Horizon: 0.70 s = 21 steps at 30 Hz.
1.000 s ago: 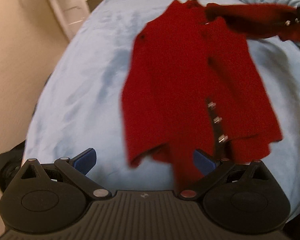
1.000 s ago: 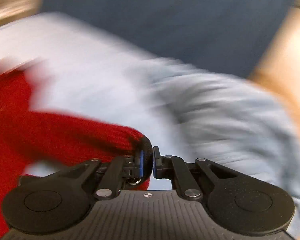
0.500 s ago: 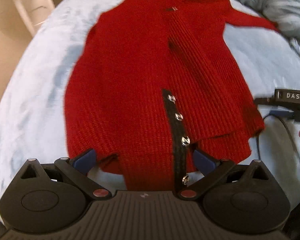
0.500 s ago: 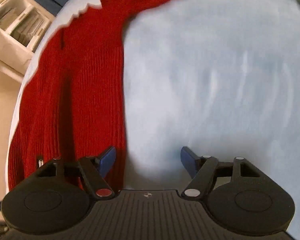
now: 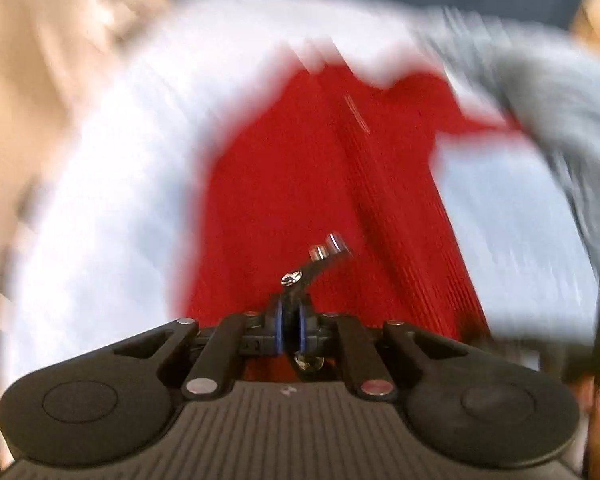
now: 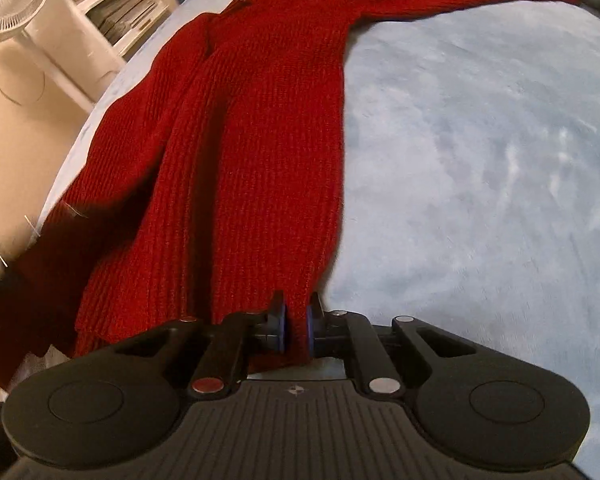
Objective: Fold small clothes
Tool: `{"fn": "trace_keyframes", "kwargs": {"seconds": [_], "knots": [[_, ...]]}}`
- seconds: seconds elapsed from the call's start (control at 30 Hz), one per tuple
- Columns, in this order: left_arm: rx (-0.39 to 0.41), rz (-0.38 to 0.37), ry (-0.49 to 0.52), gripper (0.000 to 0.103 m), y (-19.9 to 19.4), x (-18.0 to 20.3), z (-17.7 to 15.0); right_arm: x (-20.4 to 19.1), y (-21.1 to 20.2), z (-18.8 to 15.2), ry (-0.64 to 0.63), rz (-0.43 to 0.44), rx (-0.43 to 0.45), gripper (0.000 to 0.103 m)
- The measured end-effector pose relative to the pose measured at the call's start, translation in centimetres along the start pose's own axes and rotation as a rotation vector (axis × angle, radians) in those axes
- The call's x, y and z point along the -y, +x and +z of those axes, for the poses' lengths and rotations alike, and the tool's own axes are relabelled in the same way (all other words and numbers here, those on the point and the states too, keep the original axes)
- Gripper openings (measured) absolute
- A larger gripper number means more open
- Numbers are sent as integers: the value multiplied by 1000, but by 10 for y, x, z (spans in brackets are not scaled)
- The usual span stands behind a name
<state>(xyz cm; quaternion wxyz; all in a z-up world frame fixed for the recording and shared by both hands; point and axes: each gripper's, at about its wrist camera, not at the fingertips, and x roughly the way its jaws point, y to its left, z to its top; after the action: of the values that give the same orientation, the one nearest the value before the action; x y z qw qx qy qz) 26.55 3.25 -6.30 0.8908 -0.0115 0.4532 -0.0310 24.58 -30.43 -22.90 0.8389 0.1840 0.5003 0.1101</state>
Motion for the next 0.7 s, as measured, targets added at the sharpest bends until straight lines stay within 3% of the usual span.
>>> {"fn": "trace_keyframes", "kwargs": {"seconds": [0.1, 0.17, 0.23, 0.27, 0.3, 0.37, 0.5, 0.63, 0.7], "knots": [[169, 187, -153, 8, -15, -70, 54, 0, -2, 0, 4, -8, 11, 10], [242, 383, -207, 9, -9, -108, 78, 4, -10, -5, 17, -17, 19, 10], [254, 556, -205, 10, 4, -130, 86, 5, -17, -5, 30, -19, 32, 10], [240, 592, -207, 18, 9, -135, 86, 4, -20, -6, 34, -16, 40, 10], [226, 580, -209, 26, 13, -138, 80, 6, -24, -6, 36, -17, 44, 10], [202, 534, -217, 87, 20, -134, 61, 6, -27, -6, 42, -16, 51, 10], [158, 514, -134, 101, 37, -111, 18, 3, -26, -5, 53, -27, 48, 10], [3, 342, -136, 102, 62, -90, -33, 7, -23, -4, 122, -24, 26, 15], [-46, 272, -149, 102, 70, -88, -54, 14, -22, -5, 189, 9, 14, 34]]}}
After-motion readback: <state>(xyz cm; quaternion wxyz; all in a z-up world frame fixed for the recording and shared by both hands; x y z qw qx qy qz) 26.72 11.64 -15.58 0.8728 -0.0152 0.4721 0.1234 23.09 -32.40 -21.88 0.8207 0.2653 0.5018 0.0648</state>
